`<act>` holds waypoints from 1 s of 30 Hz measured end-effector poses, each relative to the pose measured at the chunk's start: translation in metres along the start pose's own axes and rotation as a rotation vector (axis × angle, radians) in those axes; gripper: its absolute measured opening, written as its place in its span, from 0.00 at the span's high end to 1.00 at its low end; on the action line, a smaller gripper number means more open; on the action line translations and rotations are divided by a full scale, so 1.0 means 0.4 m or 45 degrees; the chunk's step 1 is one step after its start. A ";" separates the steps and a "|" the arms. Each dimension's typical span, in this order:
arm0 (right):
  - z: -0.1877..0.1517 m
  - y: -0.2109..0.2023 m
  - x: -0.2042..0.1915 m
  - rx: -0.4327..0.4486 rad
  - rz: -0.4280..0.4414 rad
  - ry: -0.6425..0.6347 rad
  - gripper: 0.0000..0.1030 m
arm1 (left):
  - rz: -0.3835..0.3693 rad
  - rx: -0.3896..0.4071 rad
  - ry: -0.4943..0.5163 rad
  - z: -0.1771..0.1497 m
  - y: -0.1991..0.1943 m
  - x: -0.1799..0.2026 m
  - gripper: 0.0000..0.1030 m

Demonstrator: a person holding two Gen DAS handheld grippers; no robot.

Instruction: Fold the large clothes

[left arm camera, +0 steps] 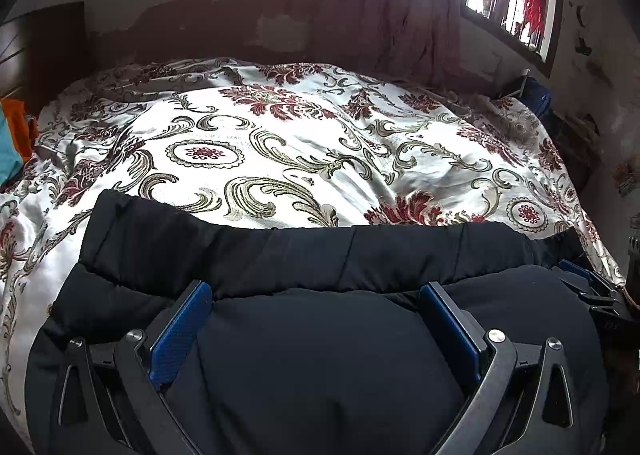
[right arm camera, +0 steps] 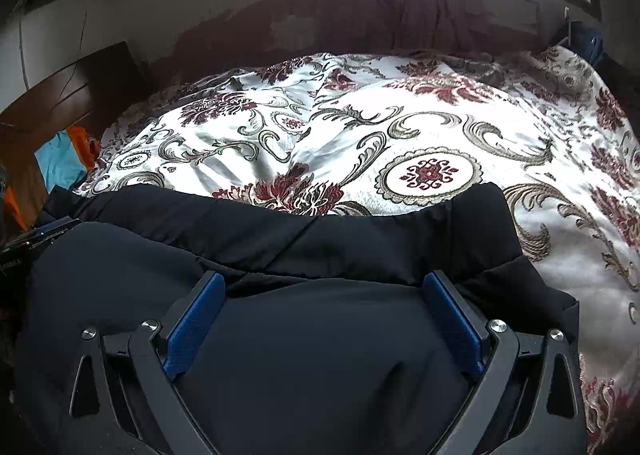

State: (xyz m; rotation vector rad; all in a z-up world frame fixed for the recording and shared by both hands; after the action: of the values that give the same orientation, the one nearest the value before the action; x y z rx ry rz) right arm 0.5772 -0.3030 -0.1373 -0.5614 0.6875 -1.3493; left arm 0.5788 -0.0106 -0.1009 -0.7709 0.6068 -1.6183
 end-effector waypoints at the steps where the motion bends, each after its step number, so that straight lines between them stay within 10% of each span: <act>1: -0.001 -0.006 -0.001 0.010 -0.009 -0.005 0.06 | -0.001 0.003 0.001 0.000 -0.001 0.000 0.00; 15: -0.030 -0.334 0.101 0.540 -0.140 0.184 0.02 | -0.030 0.184 -0.008 -0.021 -0.183 -0.037 0.00; 21: -0.062 -0.344 0.135 0.334 -0.027 0.148 0.02 | -0.044 0.248 -0.091 -0.045 -0.293 -0.132 0.00; 30: -0.139 -0.266 0.216 0.049 0.053 0.208 0.02 | -0.082 0.026 -0.169 -0.144 -0.256 -0.253 0.00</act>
State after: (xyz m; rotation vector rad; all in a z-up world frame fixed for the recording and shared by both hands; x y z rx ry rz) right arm 0.4714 -0.4024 -0.1094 -0.4064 0.7997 -1.3765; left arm 0.4794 0.1060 -0.0771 -0.8828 0.4742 -1.6153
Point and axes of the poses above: each gripper's, at about its wrist camera, not at the fingertips, and y roughly the way its jaws point, x to its right, z to its top, the point moved 7 cm from there along y, roughly the way its jaws point, and after that the axes turned 5 degrees about -x, right-handed, at the moved point
